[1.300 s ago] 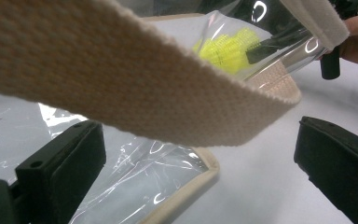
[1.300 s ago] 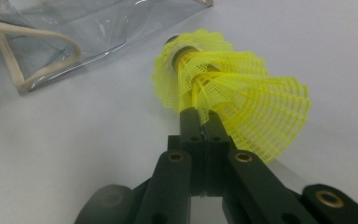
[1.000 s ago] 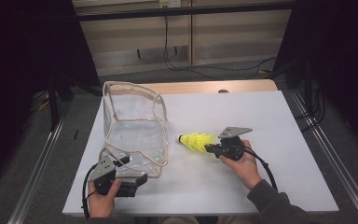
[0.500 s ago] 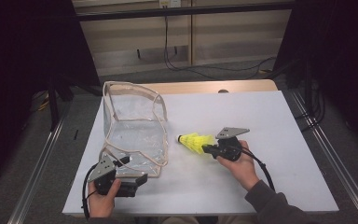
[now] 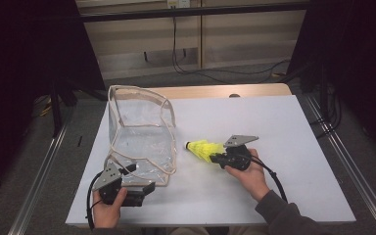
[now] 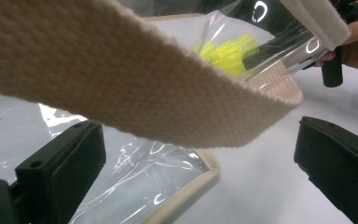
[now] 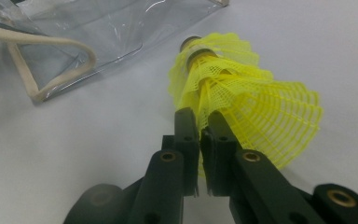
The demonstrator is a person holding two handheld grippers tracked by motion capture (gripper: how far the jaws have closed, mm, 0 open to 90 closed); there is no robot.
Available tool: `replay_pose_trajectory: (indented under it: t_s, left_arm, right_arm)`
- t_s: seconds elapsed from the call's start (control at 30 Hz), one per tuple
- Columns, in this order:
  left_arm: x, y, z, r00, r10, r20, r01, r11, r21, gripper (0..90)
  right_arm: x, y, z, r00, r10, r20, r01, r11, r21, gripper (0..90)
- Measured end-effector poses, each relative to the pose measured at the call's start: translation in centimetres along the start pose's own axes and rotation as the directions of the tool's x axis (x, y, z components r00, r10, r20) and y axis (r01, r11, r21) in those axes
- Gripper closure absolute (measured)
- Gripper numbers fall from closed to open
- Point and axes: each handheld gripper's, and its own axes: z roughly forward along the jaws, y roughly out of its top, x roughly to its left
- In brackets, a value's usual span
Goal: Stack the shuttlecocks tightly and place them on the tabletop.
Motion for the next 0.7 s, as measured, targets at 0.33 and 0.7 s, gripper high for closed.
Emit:
replay_pose_trajectory:
  t_s: [0.33, 0.7]
  left_arm:
    - [0.0, 0.0, 0.0, 1.0000, 0.003, 0.003, -0.003, 1.0000, -0.002, 1.9]
    - [0.0, 0.0, 0.0, 1.0000, 0.002, 0.002, -0.002, 1.0000, -0.001, 1.9]
  right_arm:
    - [0.7, -0.2, 0.3, 0.9996, -0.012, -0.027, 0.012, 1.000, 0.009, 79.9]
    - [1.1, -0.4, 0.5, 0.9993, -0.017, -0.033, 0.018, 1.000, 0.017, 73.0]
